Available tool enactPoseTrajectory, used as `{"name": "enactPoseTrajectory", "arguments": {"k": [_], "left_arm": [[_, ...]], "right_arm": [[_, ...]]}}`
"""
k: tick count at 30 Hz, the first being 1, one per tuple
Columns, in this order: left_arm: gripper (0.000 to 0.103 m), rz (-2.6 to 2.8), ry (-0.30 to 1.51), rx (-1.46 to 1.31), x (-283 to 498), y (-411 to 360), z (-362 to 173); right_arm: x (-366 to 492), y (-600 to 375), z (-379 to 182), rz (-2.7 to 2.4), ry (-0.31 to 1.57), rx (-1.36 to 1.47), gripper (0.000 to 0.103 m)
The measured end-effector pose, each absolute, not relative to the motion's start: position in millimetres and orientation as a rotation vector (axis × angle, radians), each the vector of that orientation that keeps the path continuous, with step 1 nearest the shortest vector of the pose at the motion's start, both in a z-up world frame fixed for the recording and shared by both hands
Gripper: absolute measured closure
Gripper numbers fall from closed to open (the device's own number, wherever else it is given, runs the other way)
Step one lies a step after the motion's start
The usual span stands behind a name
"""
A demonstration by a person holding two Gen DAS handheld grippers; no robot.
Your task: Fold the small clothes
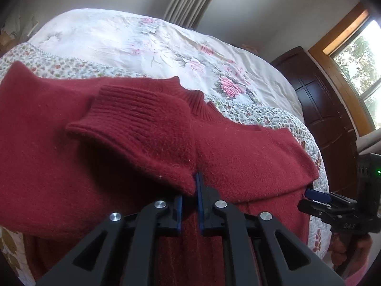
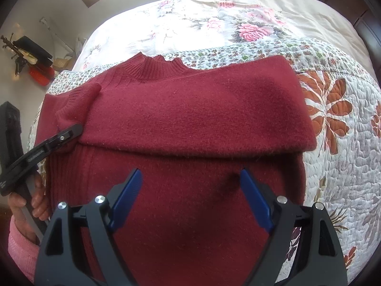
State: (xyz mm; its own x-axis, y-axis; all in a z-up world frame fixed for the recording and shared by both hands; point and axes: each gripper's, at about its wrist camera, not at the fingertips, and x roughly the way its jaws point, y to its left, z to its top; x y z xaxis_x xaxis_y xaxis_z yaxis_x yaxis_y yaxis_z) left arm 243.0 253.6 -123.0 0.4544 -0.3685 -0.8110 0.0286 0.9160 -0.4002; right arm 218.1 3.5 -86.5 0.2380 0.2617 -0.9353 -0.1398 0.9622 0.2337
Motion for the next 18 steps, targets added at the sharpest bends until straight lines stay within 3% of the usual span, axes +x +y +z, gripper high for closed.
{"name": "enactPoseTrajectory", "arguments": {"k": [2,5,12,18], "left_arm": [[0.06,-0.312,1.072,-0.389,235,255,-112],[0.046,-0.4,1.066,-0.417,216,264,-91],[0.046,-0.176,1.029,-0.331,185,338,-64],[0.047,0.051,1.073,-0.248,212,380,-72]], "right_arm": [[218,2,-88,0.274,1.306,0.112,0.02],[218,2,-86,0.276,1.301,0.117,0.02],[220,15,-77,0.287,1.303,0.052,0.02],[230,49,-80,0.349,1.312,0.013,0.018]]}}
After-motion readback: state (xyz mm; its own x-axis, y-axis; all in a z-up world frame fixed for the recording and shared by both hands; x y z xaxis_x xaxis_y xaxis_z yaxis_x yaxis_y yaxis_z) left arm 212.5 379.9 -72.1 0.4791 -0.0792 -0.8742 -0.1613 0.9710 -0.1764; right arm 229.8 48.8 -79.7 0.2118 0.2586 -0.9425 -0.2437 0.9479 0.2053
